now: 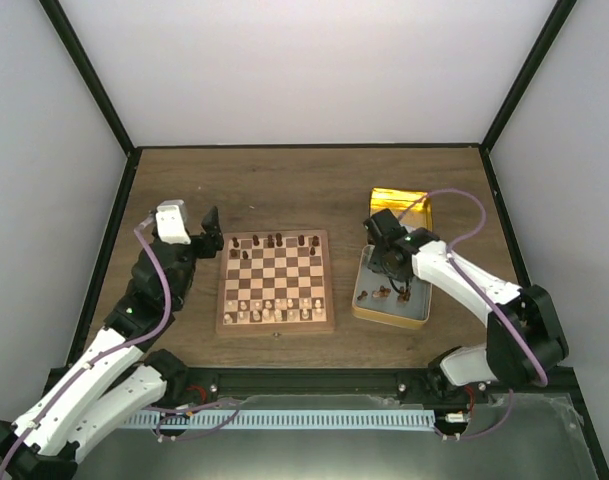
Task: Set up the chess pieces on the board
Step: Pick up the chess piece from the storage box, then place the chess piece on the chessboard, then pick up the chess piece from the storage box.
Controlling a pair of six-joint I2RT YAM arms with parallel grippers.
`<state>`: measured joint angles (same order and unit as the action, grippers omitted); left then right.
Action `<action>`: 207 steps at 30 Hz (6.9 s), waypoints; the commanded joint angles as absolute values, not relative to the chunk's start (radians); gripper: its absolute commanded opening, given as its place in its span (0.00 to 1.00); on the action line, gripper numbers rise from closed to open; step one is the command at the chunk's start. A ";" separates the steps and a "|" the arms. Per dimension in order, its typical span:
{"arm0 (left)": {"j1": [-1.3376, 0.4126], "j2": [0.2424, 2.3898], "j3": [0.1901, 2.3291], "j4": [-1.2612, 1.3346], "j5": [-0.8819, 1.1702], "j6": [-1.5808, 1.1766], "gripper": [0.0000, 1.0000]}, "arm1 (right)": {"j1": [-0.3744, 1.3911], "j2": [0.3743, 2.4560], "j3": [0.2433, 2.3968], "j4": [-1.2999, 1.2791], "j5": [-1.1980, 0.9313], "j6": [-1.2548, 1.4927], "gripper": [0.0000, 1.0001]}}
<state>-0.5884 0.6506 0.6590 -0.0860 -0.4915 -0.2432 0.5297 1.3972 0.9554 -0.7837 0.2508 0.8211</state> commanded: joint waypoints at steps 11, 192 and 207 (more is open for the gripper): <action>-0.584 0.672 0.656 -0.053 -0.475 -0.252 0.79 | 0.446 1.313 0.773 -0.879 0.323 1.117 0.27; -0.584 0.612 0.647 -0.076 -0.510 -0.254 0.79 | 0.603 1.419 1.064 -0.733 0.372 0.904 0.32; -0.584 0.670 0.663 -0.051 -0.477 -0.260 0.79 | 0.437 1.383 0.720 -0.617 0.263 0.954 0.40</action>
